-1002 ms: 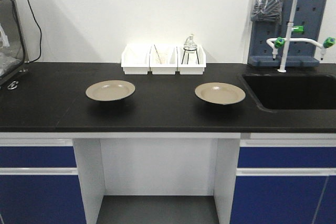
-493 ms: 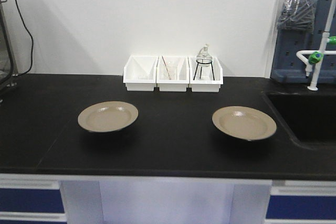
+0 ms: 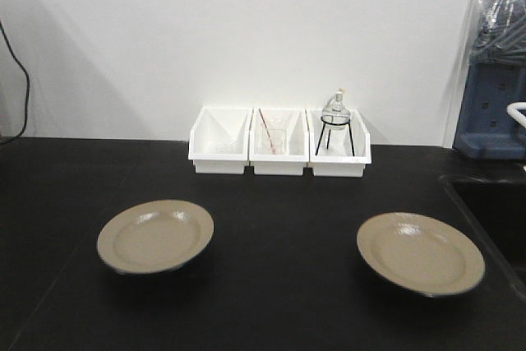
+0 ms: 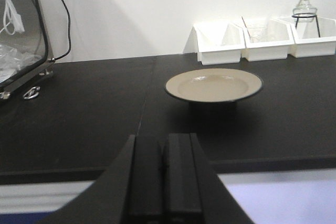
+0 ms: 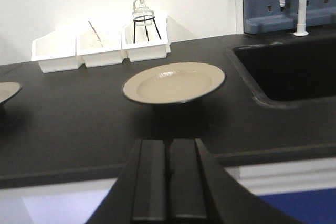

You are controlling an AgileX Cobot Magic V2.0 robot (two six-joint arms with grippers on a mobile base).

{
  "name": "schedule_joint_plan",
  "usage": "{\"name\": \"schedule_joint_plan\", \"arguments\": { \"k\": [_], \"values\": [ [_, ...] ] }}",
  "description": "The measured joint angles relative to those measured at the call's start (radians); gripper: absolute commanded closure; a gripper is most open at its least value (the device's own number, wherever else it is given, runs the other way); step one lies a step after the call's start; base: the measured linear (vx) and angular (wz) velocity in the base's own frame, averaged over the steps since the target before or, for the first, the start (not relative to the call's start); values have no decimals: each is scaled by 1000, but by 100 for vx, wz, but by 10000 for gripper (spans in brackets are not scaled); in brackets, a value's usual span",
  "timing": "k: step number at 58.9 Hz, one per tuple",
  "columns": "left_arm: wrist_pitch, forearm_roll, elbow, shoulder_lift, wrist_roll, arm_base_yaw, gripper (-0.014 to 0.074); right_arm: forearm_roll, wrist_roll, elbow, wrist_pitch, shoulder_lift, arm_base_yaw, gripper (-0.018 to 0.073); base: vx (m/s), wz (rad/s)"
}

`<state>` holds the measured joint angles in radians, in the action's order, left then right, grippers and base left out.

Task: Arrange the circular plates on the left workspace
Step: 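Drive the base up to the bench facing the two tan plates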

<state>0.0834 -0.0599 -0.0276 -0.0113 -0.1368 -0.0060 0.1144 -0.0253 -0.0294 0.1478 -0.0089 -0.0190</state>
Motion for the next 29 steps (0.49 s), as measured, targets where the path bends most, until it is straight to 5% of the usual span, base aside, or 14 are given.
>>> {"name": "schedule_joint_plan", "arguments": {
  "k": [29],
  "values": [
    [0,0,0,0,0,0,594,0,0,0,0,0,0,560,36,-2]
  ]
}}
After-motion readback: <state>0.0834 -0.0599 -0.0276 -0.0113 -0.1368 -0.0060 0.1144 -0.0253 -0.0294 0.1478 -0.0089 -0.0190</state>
